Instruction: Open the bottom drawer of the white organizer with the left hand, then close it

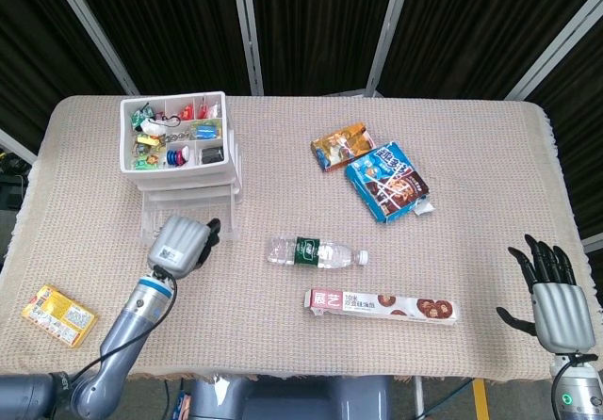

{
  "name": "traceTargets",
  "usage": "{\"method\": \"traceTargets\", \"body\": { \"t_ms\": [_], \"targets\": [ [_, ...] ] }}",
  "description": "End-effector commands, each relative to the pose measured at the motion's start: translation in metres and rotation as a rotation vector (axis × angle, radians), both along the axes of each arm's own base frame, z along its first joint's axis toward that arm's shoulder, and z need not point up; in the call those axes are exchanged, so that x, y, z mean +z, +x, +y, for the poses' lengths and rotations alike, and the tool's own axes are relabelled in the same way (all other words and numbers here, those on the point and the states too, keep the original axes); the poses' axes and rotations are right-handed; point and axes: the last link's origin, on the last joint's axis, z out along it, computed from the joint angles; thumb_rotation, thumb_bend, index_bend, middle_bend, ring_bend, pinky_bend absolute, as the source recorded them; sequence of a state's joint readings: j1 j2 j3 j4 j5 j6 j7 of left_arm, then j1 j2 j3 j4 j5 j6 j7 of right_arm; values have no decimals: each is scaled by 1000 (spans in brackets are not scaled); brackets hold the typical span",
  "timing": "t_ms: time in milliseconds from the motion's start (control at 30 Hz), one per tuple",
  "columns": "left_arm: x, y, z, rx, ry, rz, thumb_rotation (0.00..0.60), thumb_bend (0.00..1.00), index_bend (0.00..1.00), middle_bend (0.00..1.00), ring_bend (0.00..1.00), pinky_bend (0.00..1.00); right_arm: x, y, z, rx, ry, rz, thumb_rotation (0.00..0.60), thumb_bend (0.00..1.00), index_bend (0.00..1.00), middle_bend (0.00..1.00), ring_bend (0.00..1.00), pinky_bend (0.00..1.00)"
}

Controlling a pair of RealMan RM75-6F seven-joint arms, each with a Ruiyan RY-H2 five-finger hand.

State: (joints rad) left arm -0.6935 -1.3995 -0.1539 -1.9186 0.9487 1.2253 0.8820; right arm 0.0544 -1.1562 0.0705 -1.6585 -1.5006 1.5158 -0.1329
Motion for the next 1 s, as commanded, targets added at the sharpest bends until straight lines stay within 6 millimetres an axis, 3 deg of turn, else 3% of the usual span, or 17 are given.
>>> {"method": "traceTargets", "body": {
  "t_ms": [33,267,433,567,667,800,1000],
  "targets": [
    [6,-4,26,35,40,19,600,479,495,909,871,844,0,0,0,-1,0,0,600,8,156,0,0,0],
    [0,-10,49,66,54,45,600,477,462,897,862,840,0,0,0,-3,2,-2,600,9,156,0,0,0],
    [-3,-12,54,70,66,37,600,319,286,816,794,795,0,-1,0,-7,2,-2,600,9,156,0,0,0],
    [-1,-16,52,56,77,36,600,242,249,767,754,754,1,-1,0,-8,1,-4,600,8,156,0,0,0],
    [2,-21,43,52,72,22,600,196,246,711,712,693,0,-1,0,-6,2,-4,600,8,156,0,0,0],
    [10,-26,26,45,60,-27,600,199,233,513,545,571,1,-1,0,-7,1,-3,600,8,156,0,0,0],
    [22,-38,-11,-99,10,-27,600,320,228,270,319,429,0,0,1,-9,4,-3,600,9,156,0,0,0]
  ]
}}
